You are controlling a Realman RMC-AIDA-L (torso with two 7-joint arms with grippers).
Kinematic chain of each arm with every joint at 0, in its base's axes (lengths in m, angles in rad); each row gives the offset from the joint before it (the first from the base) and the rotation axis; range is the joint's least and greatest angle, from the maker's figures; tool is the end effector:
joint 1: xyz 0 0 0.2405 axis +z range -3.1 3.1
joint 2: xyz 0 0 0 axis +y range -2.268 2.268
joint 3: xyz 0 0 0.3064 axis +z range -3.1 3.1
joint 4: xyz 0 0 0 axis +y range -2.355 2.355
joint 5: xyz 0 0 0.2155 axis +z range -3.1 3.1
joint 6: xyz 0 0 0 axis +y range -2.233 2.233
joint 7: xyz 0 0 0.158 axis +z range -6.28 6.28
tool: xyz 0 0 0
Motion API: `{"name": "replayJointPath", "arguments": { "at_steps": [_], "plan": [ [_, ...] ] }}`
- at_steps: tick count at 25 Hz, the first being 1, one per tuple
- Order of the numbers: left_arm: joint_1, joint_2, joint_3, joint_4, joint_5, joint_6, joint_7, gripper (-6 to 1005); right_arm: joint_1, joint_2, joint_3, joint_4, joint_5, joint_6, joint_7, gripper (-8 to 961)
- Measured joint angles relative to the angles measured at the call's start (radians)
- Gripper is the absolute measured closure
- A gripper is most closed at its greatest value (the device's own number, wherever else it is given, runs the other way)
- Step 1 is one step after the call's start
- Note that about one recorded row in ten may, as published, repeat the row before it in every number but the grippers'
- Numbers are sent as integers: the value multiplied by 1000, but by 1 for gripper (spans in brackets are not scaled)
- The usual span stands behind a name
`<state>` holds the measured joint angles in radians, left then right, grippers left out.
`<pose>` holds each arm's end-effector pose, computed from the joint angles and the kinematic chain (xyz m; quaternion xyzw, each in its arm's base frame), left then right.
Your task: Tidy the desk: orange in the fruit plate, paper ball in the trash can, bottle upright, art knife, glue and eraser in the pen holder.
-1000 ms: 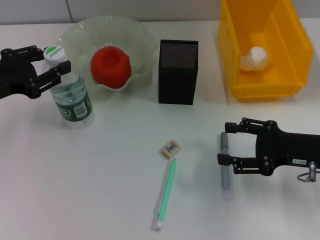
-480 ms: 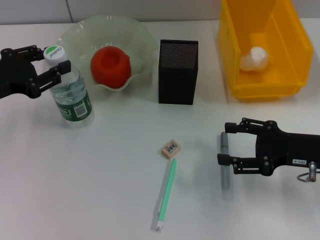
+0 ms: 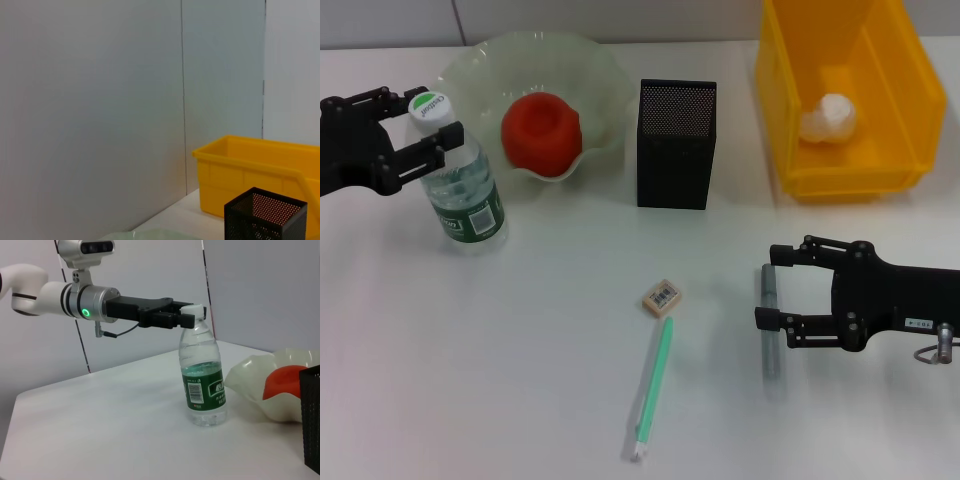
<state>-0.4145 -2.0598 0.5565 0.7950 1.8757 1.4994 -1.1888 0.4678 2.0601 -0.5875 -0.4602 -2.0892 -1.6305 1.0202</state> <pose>-0.3373 0.3621 0.0325 -0.9063 -0.1477 -0.2451 0.3108 0.3331 0.3094 -0.0578 -0.9494 0.1495 0.2512 0.1149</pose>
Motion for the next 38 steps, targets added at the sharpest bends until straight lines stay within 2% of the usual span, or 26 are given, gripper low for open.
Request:
{"name": "replayJointPath", "arguments": {
  "at_steps": [5,10,12,13,14,17,18,20,23,24,25,26,28,30,33,38],
  "plan": [
    [0,0,1,1,-1,3,-1,289,0,0,0,1,0,1,0,126],
    [-3,0,-4,6,-7,25,-14,255,0,0,0,2,0,3,0,126],
    [-6,12,-6,9,-91,88,-74,242,-1,0,0,2,0,3,0,126],
    [-6,12,-6,9,-91,88,-74,235,-1,0,0,2,0,3,0,126],
    [-3,23,-7,5,-175,125,-106,228,-1,0,0,2,0,4,0,126],
    [-1,29,-7,3,-213,151,-120,208,-1,0,0,2,0,4,0,126],
    [0,42,-2,-3,-270,232,-158,201,1,0,0,3,0,5,0,126],
    [-7,52,3,-14,-283,307,-190,201,2,0,0,2,0,5,2,126],
    [-16,60,17,-41,-279,371,-203,201,5,-3,0,1,0,2,10,126],
    [-17,61,34,-58,-272,391,-202,201,6,-5,0,0,0,0,14,126],
    [-15,64,98,-98,-258,409,-181,201,11,-8,0,-2,2,-3,23,126],
    [-15,64,98,-98,-258,409,-181,201,11,-8,0,-2,2,-3,23,126],
    [-12,63,154,-135,-230,396,-140,201,18,-11,0,-4,2,-4,37,126],
    [-11,50,185,-202,-152,361,-51,201,31,-17,0,-6,2,-5,60,126],
    [-11,41,186,-262,-98,329,37,201,39,-20,0,-13,2,-5,77,126],
    [-7,39,188,-326,-63,286,122,201,52,-25,-1,-23,1,-12,97,127]
  ]
}}
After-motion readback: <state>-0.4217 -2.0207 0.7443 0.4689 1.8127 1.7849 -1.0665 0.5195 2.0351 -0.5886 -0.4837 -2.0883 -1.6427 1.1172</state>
